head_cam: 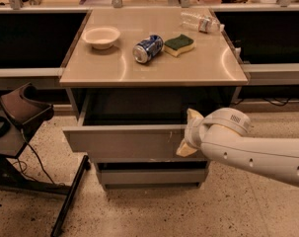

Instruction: Open top drawer

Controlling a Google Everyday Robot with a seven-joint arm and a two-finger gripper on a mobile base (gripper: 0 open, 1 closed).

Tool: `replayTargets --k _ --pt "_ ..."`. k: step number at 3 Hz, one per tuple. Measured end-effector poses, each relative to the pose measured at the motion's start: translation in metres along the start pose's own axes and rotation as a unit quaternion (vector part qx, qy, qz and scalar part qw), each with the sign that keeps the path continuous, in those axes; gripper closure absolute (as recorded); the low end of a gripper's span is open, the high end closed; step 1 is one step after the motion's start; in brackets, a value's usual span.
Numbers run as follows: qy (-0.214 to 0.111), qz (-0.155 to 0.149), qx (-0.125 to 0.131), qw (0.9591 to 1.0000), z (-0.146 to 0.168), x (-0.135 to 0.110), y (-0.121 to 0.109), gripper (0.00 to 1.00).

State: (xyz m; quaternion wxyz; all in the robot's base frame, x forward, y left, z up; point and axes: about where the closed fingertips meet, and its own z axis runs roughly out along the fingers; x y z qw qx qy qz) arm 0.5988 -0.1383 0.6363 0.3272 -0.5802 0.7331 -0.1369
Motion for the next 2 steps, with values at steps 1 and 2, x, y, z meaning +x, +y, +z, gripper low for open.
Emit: replayTargets --k 1,2 --pt "0.000 0.000 0.000 1.0000 0.0000 0.0000 0.0000 0.43" --pt "0.000 0.000 0.000 1.0000 0.0000 0.0000 0.0000 0.65"
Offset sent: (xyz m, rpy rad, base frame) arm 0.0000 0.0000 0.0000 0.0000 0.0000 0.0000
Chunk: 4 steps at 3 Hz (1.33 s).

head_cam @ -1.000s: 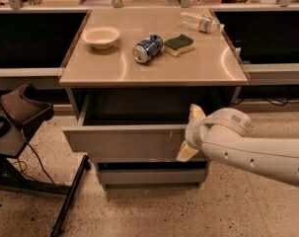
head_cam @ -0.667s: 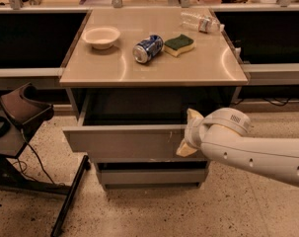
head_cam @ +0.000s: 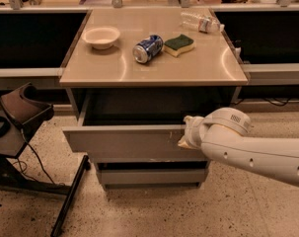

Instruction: Open top drawer

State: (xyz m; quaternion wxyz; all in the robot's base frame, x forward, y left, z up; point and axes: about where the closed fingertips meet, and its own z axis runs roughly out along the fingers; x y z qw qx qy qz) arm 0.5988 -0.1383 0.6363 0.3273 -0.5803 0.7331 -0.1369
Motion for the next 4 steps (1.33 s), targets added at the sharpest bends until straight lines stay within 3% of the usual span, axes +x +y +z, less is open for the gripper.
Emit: replayTargets --k 1,2,4 --pt "0.000 0.000 0.000 1.0000 0.000 0.000 0.000 0.88" --pt "-0.001 0.001 -0.001 1.0000 -0.005 -0.001 -0.001 1.00" --pt "0.006 -0.001 0.002 1.0000 -0.019 0.001 0.001 1.00"
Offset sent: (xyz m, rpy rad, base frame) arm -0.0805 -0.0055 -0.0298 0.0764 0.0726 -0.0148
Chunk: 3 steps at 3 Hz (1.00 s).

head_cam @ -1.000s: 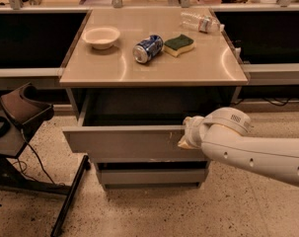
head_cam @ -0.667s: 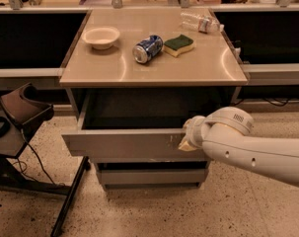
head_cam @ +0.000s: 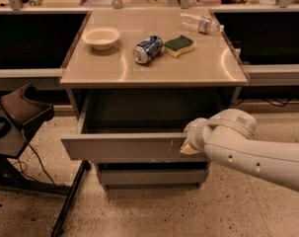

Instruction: Open top drawer

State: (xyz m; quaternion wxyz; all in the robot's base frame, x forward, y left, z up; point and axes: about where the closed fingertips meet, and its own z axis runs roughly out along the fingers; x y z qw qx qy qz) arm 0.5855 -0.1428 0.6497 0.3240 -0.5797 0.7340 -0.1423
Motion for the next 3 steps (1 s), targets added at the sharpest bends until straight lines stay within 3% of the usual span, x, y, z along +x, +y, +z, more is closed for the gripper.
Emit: replayTargets --k 2,3 --pt "0.009 0.006 0.001 0.9999 -0.013 0.004 0.011 1.00" --pt "0.035 0.001 0.008 0.9994 -0.033 0.017 0.023 1.00"
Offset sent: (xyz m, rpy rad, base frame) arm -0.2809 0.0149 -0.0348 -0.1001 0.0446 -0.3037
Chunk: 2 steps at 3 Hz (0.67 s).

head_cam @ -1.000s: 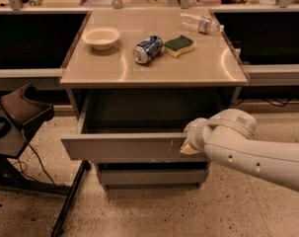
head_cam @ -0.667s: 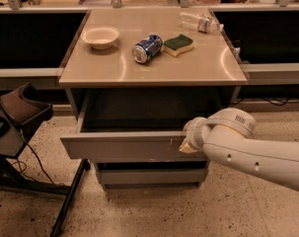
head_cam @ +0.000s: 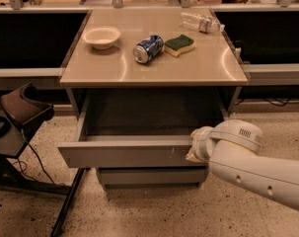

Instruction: Open top drawer

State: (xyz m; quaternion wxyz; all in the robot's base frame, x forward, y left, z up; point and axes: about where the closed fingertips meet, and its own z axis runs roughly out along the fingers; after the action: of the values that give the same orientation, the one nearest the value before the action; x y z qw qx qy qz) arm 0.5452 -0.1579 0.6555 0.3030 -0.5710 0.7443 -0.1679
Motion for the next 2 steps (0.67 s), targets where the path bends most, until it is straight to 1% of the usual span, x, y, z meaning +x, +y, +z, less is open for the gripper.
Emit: replayTargets --k 1,2 --pt "0.000 0.000 0.000 1.0000 0.0000 0.0000 0.0000 1.00" --pt "-0.004 -0.002 -0.006 1.0000 0.0021 0.0008 0.0028 1.00"
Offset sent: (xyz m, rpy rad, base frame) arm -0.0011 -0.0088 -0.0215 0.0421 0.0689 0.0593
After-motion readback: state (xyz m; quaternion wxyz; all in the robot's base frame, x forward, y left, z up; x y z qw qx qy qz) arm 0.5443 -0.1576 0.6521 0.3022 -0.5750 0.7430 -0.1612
